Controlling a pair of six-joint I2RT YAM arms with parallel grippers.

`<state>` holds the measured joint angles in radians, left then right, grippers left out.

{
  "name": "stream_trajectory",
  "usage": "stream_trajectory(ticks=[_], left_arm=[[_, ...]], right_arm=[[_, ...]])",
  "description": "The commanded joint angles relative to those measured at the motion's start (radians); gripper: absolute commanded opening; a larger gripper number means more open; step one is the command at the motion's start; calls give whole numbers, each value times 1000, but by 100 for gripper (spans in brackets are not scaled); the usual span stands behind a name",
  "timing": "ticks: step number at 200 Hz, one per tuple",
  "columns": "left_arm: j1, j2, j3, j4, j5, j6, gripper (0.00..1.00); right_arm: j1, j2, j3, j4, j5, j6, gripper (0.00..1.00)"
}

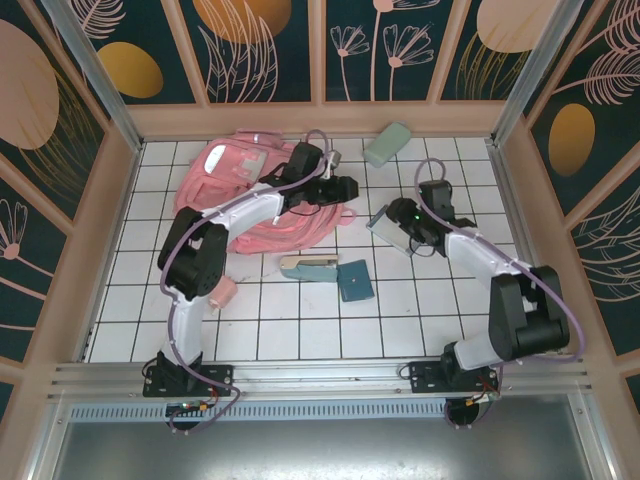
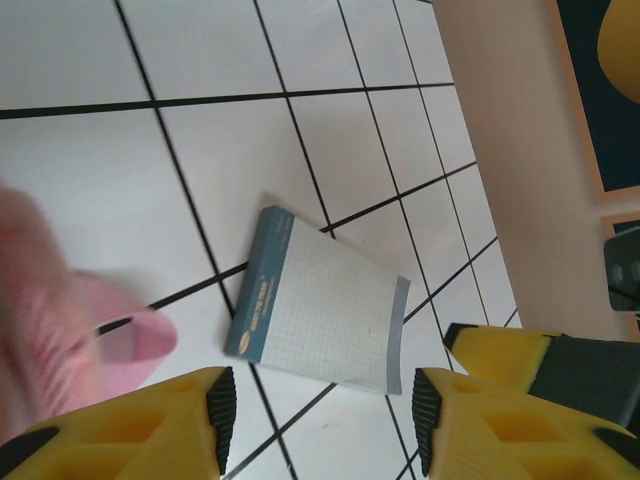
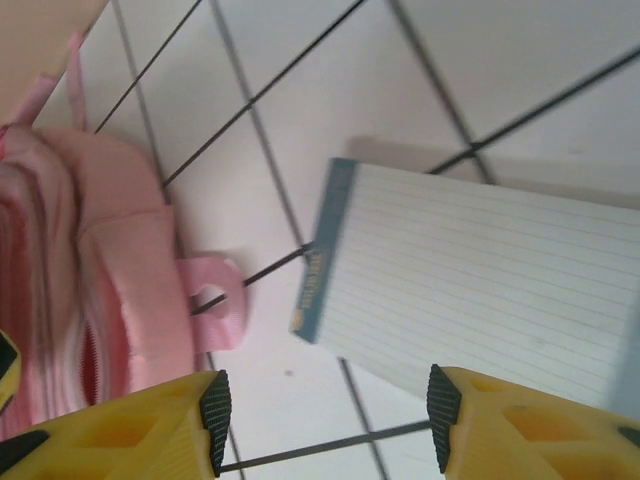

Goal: Pack the student bag

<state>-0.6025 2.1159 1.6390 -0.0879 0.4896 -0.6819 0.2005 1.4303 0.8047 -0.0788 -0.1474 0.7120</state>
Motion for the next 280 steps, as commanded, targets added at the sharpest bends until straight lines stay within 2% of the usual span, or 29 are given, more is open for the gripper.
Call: stream_trajectory(ticks=[1,40,90,152,188,280], left_arm=[[-27,83,85,13,13,29,51],[-62,222,224,-41,-6,65,50],[-83,366,363,-109,-33,95,50],[-93,436,398,-186,-120,137,50],[-115,438,366,-157,-53,108,49],[-122,313,222,109,268,-97,45]], right_arm=[[-78,-13,-68,-15,-19,-26,57],[-106,-2,-129,28,-6,-41,58],[-129,91,-132,73,-6,-47,58],[-129,188,-102,107,-28,-59,57],[-119,224,-87,147,-87,-69,56],[-99,237,-48,171,-121,-66,56]])
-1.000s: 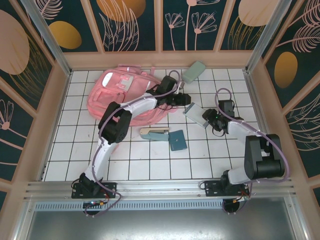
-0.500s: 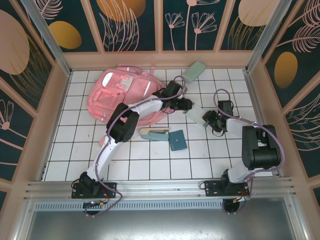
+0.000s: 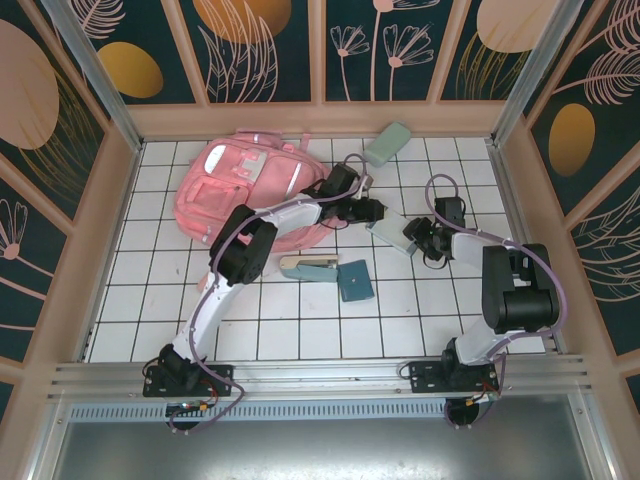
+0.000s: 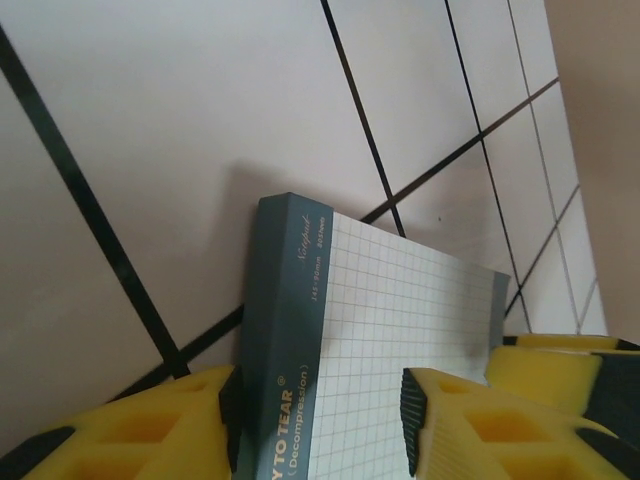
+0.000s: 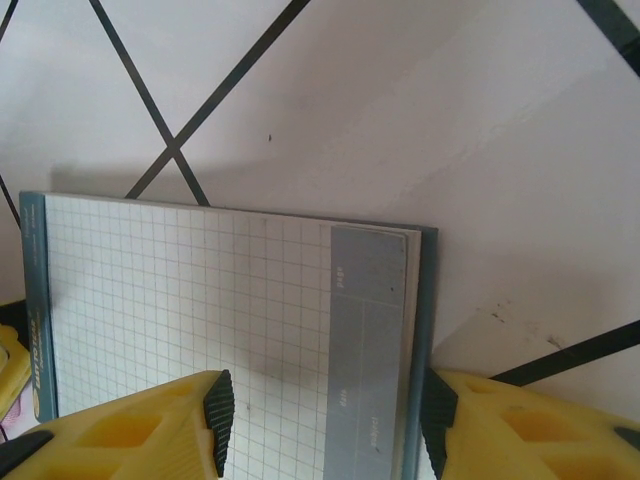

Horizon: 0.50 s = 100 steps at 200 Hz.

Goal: Pack the student bag

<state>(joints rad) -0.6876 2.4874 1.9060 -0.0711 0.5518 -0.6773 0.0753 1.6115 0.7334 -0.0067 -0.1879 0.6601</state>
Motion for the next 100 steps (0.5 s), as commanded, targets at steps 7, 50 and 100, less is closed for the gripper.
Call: stream_trajectory(ticks=[7,50,100], left_arm=[[-38,-70,-58,125,226,-123,45],[-38,-98,-129,289,312,-238,44],[-34,-93,-146,272,293,-225,42]], right_arm=[[26,54,24,98,-82,-14,56],[26,45,30,88,-79,-14,56],[25,27,29,80,-74,-14,56]])
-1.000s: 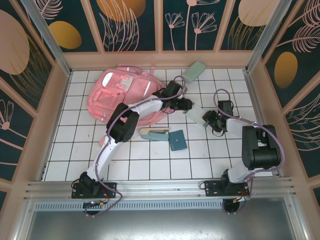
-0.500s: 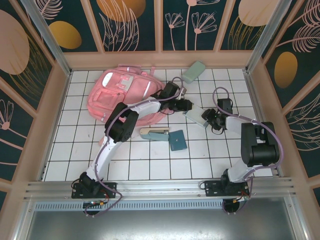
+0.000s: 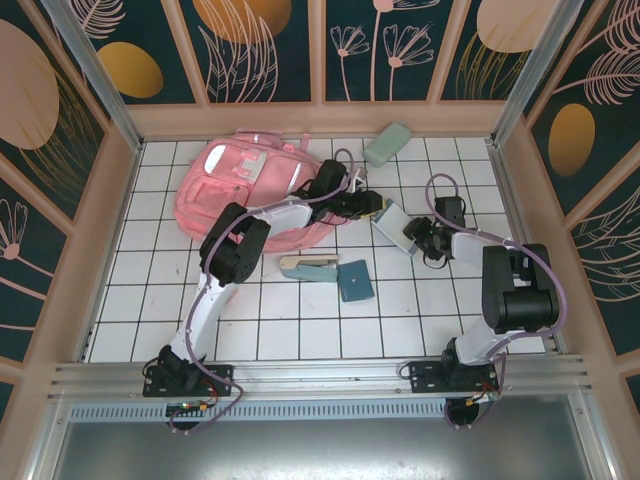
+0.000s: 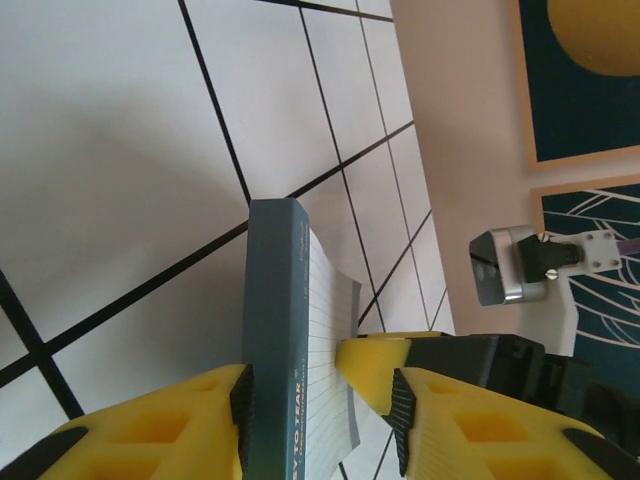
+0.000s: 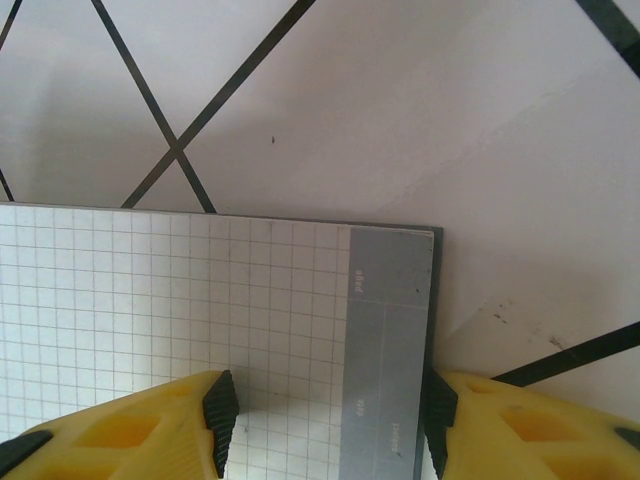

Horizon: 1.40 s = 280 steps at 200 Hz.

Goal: Pack the student bag

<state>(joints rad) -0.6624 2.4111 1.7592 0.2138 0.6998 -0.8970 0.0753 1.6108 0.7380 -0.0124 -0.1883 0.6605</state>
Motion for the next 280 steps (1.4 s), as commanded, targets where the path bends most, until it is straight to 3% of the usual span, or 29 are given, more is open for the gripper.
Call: stream_trajectory(ticks=[1,25,58,97,126,158,200,244,280], left_arm=[[-60,-17,2,-19,144,-1,42],[-58,-6,-22,56,190,-57,42],[-58,-6,-101,343,237,-256,42],[-57,-4,-85,278,221,-233,44],[-56,15,-151,589,248,-482,44],[-57,26,-162,729,242,-612,44],[-58,37,-163,682,236,-623,44],[-58,2,-95,181,151,-246,43],[-61,9,-27,-33,74,-78,42]], right_arm=[[25,29,24,86,-74,-15,56],[23,26,26,85,-74,-15,56],[22,20,24,85,-77,-10,56],[21,16,22,80,-74,-12,56],[20,18,20,85,-77,-7,56],[20,16,19,86,-78,-6,56],[20,18,20,89,-80,-2,57],[21,16,21,87,-82,-2,57],[20,19,20,84,-83,-3,57]])
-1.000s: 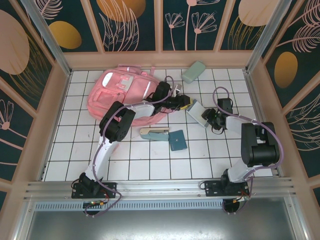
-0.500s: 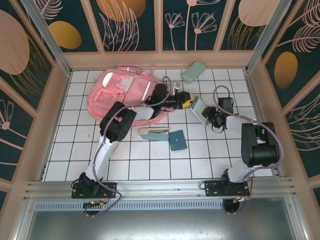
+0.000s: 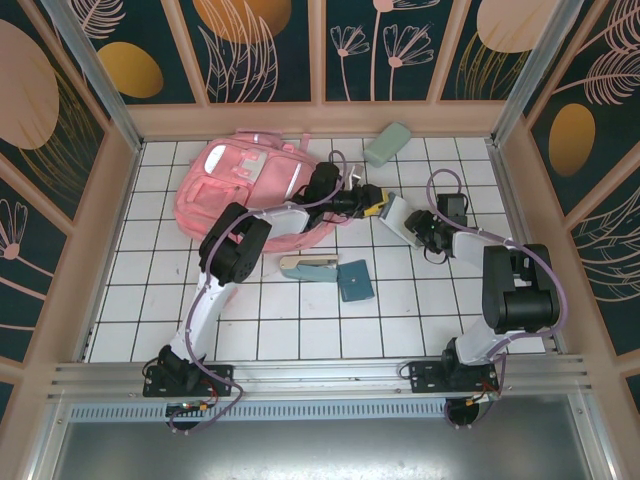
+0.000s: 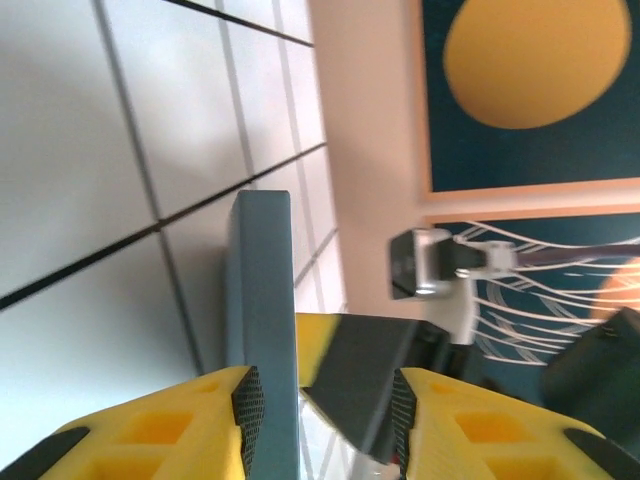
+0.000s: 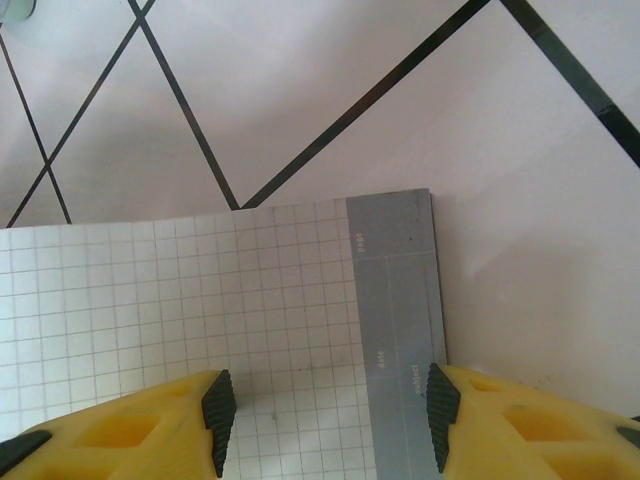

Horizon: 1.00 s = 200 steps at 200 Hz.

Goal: Pack the student bag

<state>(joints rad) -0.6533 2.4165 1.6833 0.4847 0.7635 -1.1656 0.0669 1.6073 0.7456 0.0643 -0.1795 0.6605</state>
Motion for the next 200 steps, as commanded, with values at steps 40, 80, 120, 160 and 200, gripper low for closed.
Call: stream_trajectory(ticks=[40,80,120,160,200], left_arm=[[-87,17,99,-361,-4,271,41],[-132,32,197,-525,-75,461,40],[-133,16,188,-619,-215,505,42],[-123,-48,145,-589,-233,492,43],[-108,-108,119,-575,-243,478,45]], right_arm=[[28,23,11,7,-95,-2,57],[28,26,17,6,-96,-2,57],[27,10,56,-120,31,-17,57],[-25,-75,46,-166,98,-74,61],[-95,-74,46,-156,16,-144,60]])
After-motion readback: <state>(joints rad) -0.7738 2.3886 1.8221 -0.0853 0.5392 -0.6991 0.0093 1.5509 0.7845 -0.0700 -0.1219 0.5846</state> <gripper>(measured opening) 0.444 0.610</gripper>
